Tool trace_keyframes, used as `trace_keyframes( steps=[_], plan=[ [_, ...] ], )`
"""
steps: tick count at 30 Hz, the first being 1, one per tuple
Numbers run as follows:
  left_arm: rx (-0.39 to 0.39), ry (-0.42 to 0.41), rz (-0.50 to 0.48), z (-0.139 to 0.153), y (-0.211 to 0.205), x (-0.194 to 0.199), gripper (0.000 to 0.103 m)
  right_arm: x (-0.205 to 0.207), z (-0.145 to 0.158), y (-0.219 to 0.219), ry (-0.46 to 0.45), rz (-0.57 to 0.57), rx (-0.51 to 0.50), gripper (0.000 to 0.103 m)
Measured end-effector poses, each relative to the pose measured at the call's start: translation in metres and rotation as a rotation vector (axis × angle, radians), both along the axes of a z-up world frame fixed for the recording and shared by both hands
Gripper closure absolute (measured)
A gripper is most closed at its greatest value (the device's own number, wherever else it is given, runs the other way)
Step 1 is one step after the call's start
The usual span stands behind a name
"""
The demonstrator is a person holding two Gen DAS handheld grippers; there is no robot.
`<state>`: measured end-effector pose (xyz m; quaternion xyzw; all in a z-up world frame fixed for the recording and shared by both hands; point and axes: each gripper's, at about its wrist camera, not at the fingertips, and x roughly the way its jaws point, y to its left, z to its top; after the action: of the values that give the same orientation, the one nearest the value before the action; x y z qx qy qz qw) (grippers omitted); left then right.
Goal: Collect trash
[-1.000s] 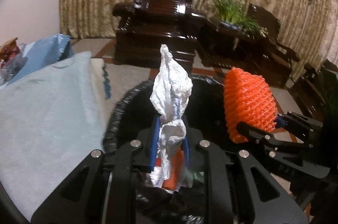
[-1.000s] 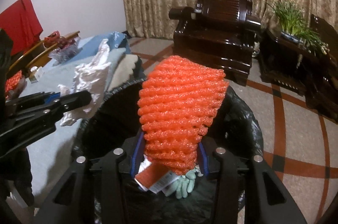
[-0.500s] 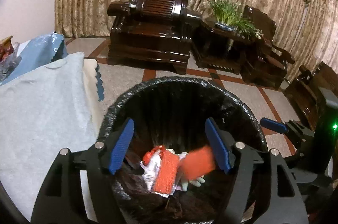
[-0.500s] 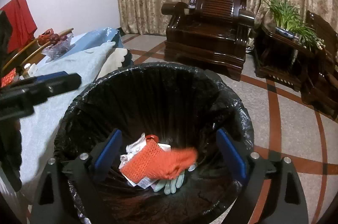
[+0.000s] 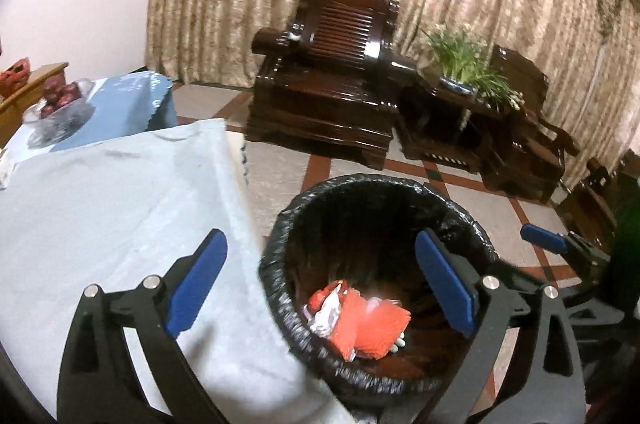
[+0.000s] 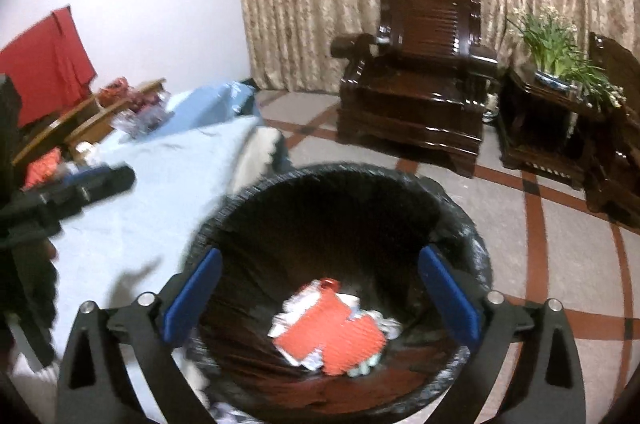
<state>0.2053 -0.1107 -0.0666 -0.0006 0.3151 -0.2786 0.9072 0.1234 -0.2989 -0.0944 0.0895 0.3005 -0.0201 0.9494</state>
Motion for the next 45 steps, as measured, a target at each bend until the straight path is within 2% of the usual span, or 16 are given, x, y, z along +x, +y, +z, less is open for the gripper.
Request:
trace_keyframes(
  steps=[9,15,24,45],
  plan=[
    [0.033,-0.049,0.092,0.033,0.042,-0.044,0.009,-0.021,0.05,0.038,-0.062,0.043,0.004,0.006],
    [0.043,-0.073,0.122,0.048,0.061,-0.072,0.009,-0.035,0.068,0.056,-0.064,0.083,-0.001,0.006],
    [0.055,-0.114,0.15,0.064,0.077,-0.104,0.009,-0.055,0.083,0.075,-0.083,0.12,-0.013,0.006],
    [0.037,-0.159,0.169,0.076,0.084,-0.125,0.009,-0.071,0.093,0.091,-0.113,0.139,-0.043,0.006]
  ],
)
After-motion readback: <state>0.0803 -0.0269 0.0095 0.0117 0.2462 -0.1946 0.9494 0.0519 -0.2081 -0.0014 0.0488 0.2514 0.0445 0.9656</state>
